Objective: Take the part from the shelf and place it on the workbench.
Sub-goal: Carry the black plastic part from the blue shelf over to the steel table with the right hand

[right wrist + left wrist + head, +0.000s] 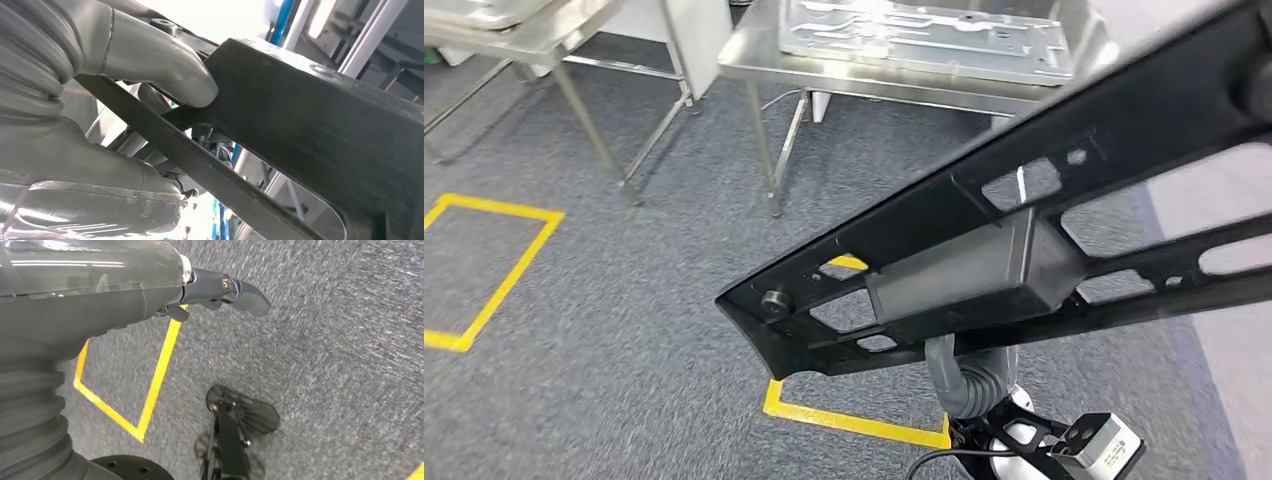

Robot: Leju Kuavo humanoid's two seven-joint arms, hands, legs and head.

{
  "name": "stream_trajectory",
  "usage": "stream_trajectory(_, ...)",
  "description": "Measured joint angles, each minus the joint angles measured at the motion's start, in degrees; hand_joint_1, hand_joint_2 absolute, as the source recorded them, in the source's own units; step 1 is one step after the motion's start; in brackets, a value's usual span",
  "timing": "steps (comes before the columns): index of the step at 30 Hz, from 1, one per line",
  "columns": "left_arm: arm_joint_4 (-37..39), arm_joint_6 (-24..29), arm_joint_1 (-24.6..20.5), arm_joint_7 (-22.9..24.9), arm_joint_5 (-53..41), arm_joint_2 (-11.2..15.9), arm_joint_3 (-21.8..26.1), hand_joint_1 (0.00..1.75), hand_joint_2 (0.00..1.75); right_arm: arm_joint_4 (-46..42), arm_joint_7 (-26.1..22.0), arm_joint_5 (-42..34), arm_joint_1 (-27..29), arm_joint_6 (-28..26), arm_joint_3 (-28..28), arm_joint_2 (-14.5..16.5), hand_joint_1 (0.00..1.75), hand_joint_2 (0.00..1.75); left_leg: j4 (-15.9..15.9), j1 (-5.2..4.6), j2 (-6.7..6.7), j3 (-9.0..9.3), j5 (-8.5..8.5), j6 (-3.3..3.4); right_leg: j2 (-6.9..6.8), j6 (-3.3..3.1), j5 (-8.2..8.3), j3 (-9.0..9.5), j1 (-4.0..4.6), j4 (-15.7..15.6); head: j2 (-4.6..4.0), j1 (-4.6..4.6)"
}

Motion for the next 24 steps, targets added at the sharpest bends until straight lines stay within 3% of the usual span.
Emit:
stream_trajectory(1, 0.00, -0.01, 0.04, 0.00, -0.01, -0.01, -0.01, 0.00, 1.75, 0.11, 0.00, -0.02, 0.03, 0.01, -0.01, -0.03, 1.75, 1.75, 0.01, -0.05, 0.78, 0.07, -0.12, 0.02, -0.15, 0.07, -0.12, -1.05, -0.08, 1.78, 0.00, 0.00)
stream_trajectory(2, 0.00, -0.02, 0.02, 0.00, -0.02, -0.02, -0.02, 0.00, 1.75, 0.20, 0.00, -0.03, 0.04, 0.02, -0.01, -0.05, 1.75, 1.75, 0.02, -0.08, 1.49, 0.19, -0.25, -0.03, -0.32, 0.08, 0.86, -0.93, -0.13, 1.26, 0.00, 0.00)
stream_trajectory(3, 0.00, -0.03, -0.03, 0.00, -0.03, -0.03, -0.02, 0.00, 1.75, 0.26, 0.00, -0.05, 0.04, 0.03, -0.01, -0.06, 1.75, 1.75, 0.02, -0.09, 2.14, 0.41, -0.42, -0.12, -0.68, -0.02, 2.70, 0.43, -0.14, -1.51, 0.00, 0.00)
stream_trajectory(5, 0.00, -0.05, -0.10, 0.00, -0.04, -0.09, -0.04, 0.00, 1.75, 0.29, 0.01, -0.12, -0.05, 0.04, -0.01, -0.07, 1.75, 1.75, 0.04, -0.26, 3.25, 0.99, -0.85, -0.50, -3.25, -0.62, 6.30, 4.72, 0.31, -9.73, 0.00, 0.00)
stream_trajectory(7, 0.00, -0.24, -0.12, 0.00, -0.04, -0.12, -0.05, 0.00, 1.75, 0.31, -0.01, -0.22, -0.16, 0.09, 0.00, -0.07, 1.75, 1.75, 0.06, -0.48, 4.30, 1.42, -1.24, -1.04, -5.11, -1.39, 7.46, 6.92, 0.97, -14.23, 0.00, 0.00)
stream_trajectory(10, -0.01, -0.81, -0.31, -0.01, -0.04, -0.09, -0.05, 0.00, 1.75, 0.34, -0.01, -0.45, -0.21, 0.33, -0.01, -0.10, 1.75, 1.75, -0.08, -0.50, 5.68, 2.12, -1.71, -1.89, -3.46, -2.25, 7.47, 7.11, 1.03, -14.95, 0.00, 0.00)
stream_trajectory(12, -0.01, -1.13, -0.45, -0.05, -0.04, -0.05, -0.05, 0.00, 1.75, 0.38, -0.03, -0.64, -0.39, 0.70, -0.01, -0.09, 1.75, 1.75, 2.37, -0.34, 3.68, 1.45, -3.47, -2.36, -2.12, -2.86, 7.76, 7.68, 0.58, -15.65, 0.00, 0.00)
stream_trajectory(14, 0.00, -1.54, -0.34, -0.08, -0.03, -0.02, -0.07, 0.00, 1.75, 0.58, -0.03, -1.05, -0.62, 1.41, -0.01, -0.06, 1.75, 1.75, 9.32, -0.16, 0.73, -1.87, -6.89, -2.64, -0.99, -3.32, 7.80, 7.95, 0.43, -15.89, 0.00, -0.01)
stream_trajectory(16, 0.00, -1.96, -0.09, -0.09, 0.01, 0.03, -0.09, 0.00, 1.75, 1.01, -0.01, -1.82, -0.65, 2.54, -0.01, -0.04, 1.75, 1.75, 15.57, -0.12, -0.22, -5.43, -8.68, -2.82, 0.10, -3.56, 7.69, 7.98, 0.54, -15.76, 0.00, -0.01)
stream_trajectory(17, 0.01, -2.09, 0.02, -0.09, 0.02, 0.07, -0.13, 0.00, 1.75, 1.29, 0.00, -2.20, -0.63, 3.20, -0.02, -0.04, 1.75, 1.75, 15.94, -0.11, -0.36, -6.02, -7.89, -2.86, 0.67, -3.56, 7.59, 8.02, 0.58, -15.62, 0.00, -0.01)
stream_trajectory(18, 0.01, -2.22, 0.07, -0.12, 0.02, 0.11, -0.19, 0.00, 1.75, 1.58, 0.00, -2.44, -0.60, 3.80, -0.04, -0.04, 1.75, 1.75, 14.01, -0.11, -0.40, -5.54, -5.99, -2.83, 1.13, -3.50, 7.43, 8.10, 0.59, -15.44, 0.00, -0.01)
stream_trajectory(19, 0.02, -2.39, 0.04, -0.19, 0.02, 0.20, -0.30, 0.00, 1.75, 1.85, 0.00, -2.48, -0.54, 4.27, -0.08, -0.04, 1.75, 1.75, 10.27, -0.11, -0.46, -4.14, -3.46, -2.73, 1.47, -3.36, 7.22, 8.21, 0.58, -15.22, 0.00, -0.01)
stream_trajectory(21, 0.02, -2.80, -0.10, -0.48, 0.00, 0.42, -0.60, 0.00, 1.75, 2.32, 0.01, -2.19, -0.40, 4.76, -0.19, -0.04, 1.75, 1.75, 3.26, -0.21, -0.85, -1.27, -0.41, -2.25, 1.84, -2.91, 6.79, 8.22, 0.73, -14.74, 0.00, -0.01)
stream_trajectory(22, 0.02, -2.94, -0.19, -0.65, -0.02, 0.51, -0.75, 0.00, 1.75, 2.48, 0.01, -1.96, -0.30, 4.80, -0.26, -0.04, 1.75, 1.75, 1.42, -0.27, -1.05, -0.55, 0.03, -1.94, 1.91, -2.64, 6.69, 8.11, 0.78, -14.59, 0.00, -0.01)
stream_trajectory(24, 0.02, -3.08, -0.28, -0.92, -0.09, 0.59, -1.01, 0.00, 1.75, 2.65, 0.02, -1.52, -0.04, 4.72, -0.40, -0.04, 1.75, 1.75, 0.68, -0.39, -1.21, -0.36, -0.11, -1.27, 2.02, -2.08, 6.69, 7.90, 0.81, -14.55, 0.00, -0.01)
